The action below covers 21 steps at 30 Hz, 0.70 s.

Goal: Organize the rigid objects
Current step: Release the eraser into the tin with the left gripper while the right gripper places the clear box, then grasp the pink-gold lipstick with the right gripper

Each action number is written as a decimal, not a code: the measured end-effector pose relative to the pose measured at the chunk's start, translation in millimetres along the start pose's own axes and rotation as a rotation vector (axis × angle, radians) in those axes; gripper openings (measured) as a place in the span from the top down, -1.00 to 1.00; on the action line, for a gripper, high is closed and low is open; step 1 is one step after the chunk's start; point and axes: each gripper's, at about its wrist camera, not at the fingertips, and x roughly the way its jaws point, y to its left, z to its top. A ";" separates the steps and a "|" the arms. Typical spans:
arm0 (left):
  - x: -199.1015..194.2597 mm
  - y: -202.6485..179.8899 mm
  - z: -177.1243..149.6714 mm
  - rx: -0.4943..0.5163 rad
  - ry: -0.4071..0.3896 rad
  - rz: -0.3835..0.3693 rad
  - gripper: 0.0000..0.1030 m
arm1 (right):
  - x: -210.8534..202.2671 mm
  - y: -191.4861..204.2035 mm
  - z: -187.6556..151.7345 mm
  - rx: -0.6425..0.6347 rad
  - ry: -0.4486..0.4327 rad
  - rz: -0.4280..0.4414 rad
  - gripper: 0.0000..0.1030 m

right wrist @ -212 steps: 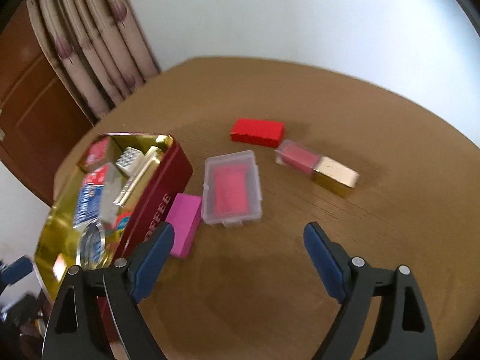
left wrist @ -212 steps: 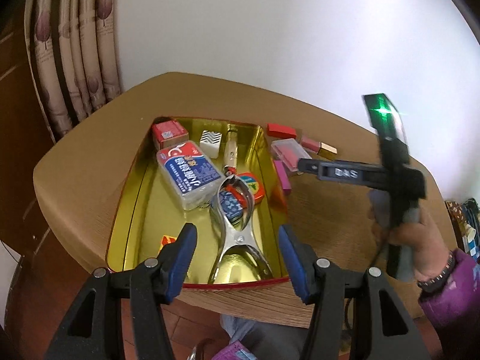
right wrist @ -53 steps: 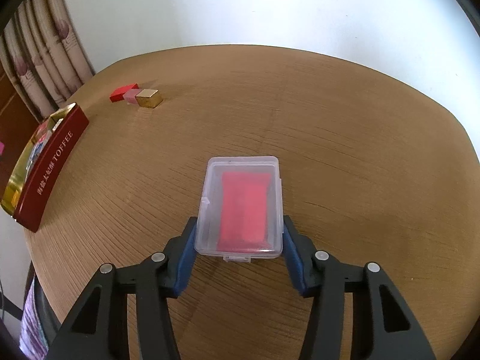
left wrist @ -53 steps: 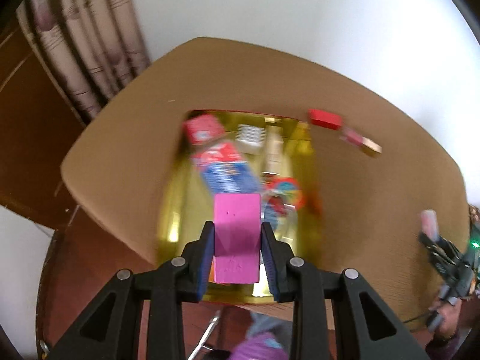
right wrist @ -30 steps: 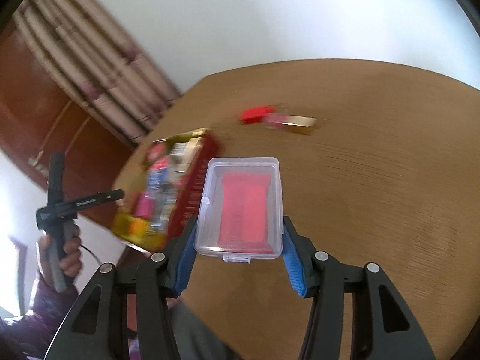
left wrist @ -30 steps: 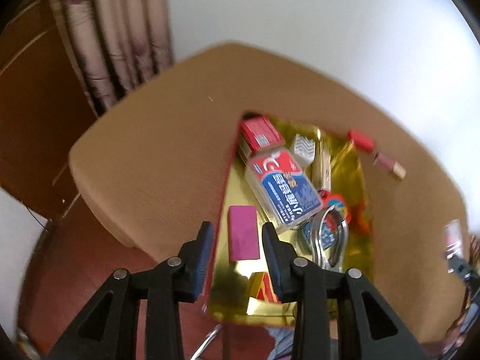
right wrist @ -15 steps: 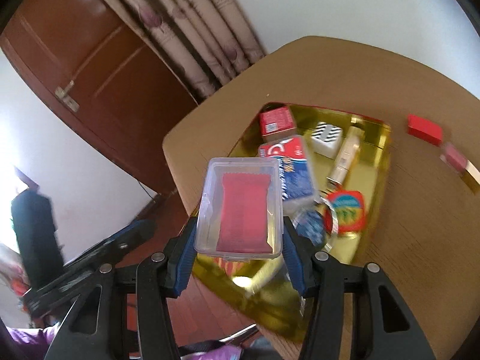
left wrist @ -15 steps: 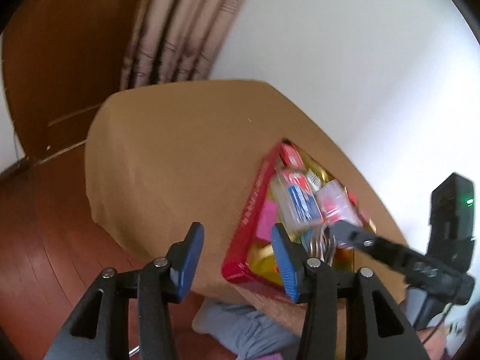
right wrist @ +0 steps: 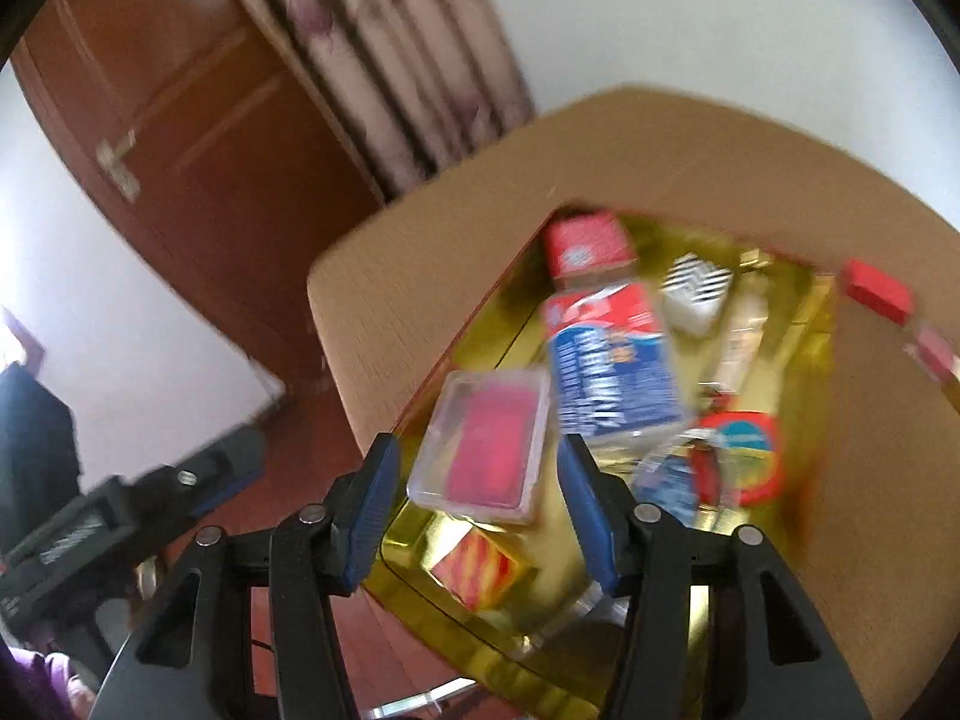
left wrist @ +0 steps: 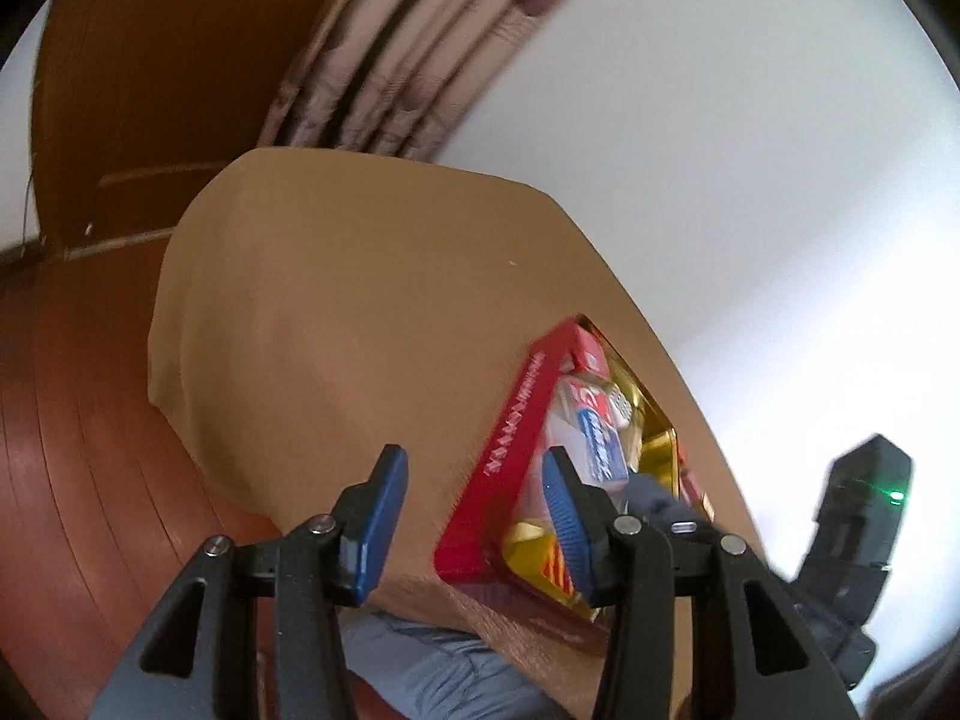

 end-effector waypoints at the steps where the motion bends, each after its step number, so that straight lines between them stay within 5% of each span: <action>1: -1.1 -4.2 -1.7 0.027 -0.001 0.009 0.08 | -14.3 -10.8 -5.7 0.027 -0.039 -0.005 -0.21; 2: -3.7 -11.3 -4.0 0.066 -0.009 0.022 0.07 | -26.0 -20.6 -10.7 0.051 -0.069 -0.013 -0.35; 5: -13.8 -28.0 -11.2 0.146 -0.064 0.034 0.08 | -62.8 -71.2 -36.0 0.109 -0.134 -0.096 -0.39; 7: -19.4 -39.1 -16.0 0.209 -0.089 0.039 0.08 | -70.9 -103.3 -49.2 0.118 -0.086 -0.164 -0.41; 10: -14.6 -52.4 -21.0 0.271 -0.020 0.038 0.08 | -78.0 -140.2 -55.7 0.100 -0.008 -0.221 -0.41; 15: 0.6 -53.7 -23.3 0.288 0.029 0.106 0.07 | -84.3 -165.3 -22.5 -0.029 0.030 -0.261 -0.41; 21: 4.4 -59.5 -26.4 0.358 -0.041 0.203 0.07 | -68.2 -162.1 16.8 -0.115 0.054 -0.308 -0.38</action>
